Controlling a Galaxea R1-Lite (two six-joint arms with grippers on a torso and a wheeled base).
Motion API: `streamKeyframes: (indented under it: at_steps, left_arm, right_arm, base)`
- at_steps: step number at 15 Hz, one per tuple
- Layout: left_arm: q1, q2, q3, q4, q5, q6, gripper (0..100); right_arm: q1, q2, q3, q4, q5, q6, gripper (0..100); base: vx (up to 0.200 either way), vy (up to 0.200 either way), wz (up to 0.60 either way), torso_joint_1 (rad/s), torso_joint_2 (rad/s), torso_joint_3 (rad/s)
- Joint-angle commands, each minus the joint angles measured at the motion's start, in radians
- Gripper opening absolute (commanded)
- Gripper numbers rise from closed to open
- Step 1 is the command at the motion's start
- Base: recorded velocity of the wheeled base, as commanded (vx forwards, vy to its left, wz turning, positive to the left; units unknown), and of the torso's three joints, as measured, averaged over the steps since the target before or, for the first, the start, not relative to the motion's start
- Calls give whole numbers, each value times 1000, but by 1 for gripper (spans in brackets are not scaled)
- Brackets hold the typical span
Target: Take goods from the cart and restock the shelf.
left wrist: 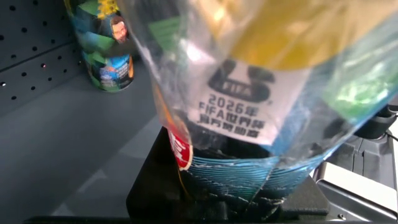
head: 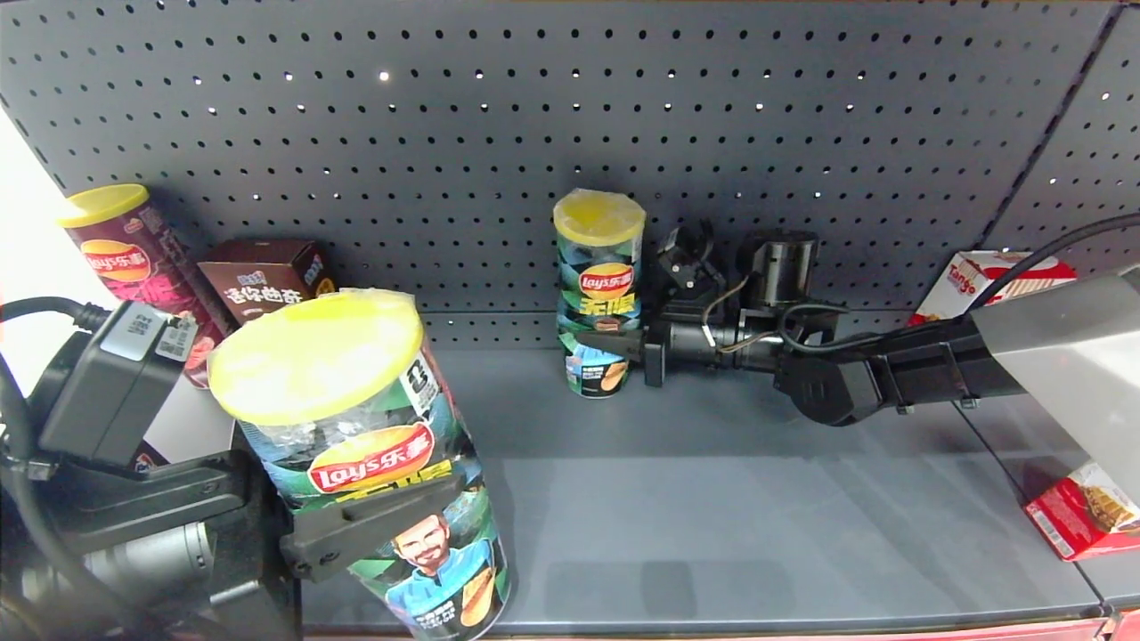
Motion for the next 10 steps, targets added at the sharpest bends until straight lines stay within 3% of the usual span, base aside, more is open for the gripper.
streamKeyframes:
  at_steps: [1,6,10]
  left_arm:
    - [0,1,2,-1,1,-1,0]
    - [1,1,2,-1,1,-1,0]
    - [1,-1,0,-2,1,1,0]
  right_arm:
    - [0,-1,2,4,-2,-1,0]
    - [13,-63,16,6,-5,1,0]
    - [38,-234,164,1,-7,-5,0]
  base:
    - [0,0,0,0,0,0]
    - [0,0,0,0,0,0]
    - [0,0,0,0,0,0]
